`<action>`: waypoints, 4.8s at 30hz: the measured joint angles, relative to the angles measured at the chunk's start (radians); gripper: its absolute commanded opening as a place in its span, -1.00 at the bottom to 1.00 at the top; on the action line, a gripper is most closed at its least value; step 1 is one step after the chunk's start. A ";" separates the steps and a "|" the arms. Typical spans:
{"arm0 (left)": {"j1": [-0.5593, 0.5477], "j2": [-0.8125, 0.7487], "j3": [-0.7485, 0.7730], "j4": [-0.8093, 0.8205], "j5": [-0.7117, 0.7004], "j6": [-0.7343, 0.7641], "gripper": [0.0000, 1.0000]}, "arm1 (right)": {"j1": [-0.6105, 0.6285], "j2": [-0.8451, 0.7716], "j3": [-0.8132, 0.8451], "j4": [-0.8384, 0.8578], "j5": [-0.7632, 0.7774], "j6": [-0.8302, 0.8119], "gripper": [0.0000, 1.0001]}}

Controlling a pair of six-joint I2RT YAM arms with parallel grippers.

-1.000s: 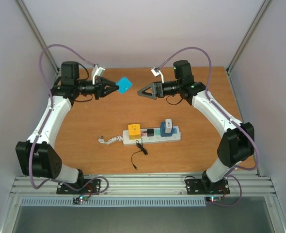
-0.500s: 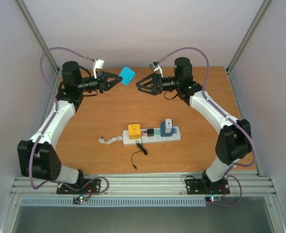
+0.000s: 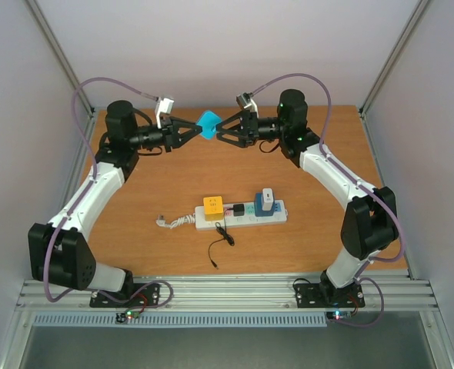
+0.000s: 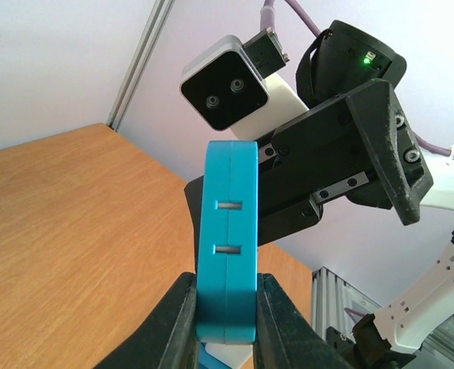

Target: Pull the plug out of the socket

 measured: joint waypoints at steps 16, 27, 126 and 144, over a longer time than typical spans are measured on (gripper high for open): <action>-0.043 -0.027 0.000 -0.065 -0.016 0.120 -0.99 | 0.000 0.007 -0.002 0.120 -0.020 0.128 0.94; -0.051 -0.014 0.012 -0.099 -0.016 0.096 -0.99 | -0.002 0.010 -0.055 0.249 -0.047 0.195 0.86; 0.561 0.601 0.424 -0.547 -0.255 0.307 -0.99 | -0.107 -0.050 0.167 -0.525 0.401 -0.696 0.97; 0.597 0.990 0.687 -0.545 -0.229 0.206 -0.59 | -0.107 -0.049 0.169 -0.621 0.441 -0.763 0.97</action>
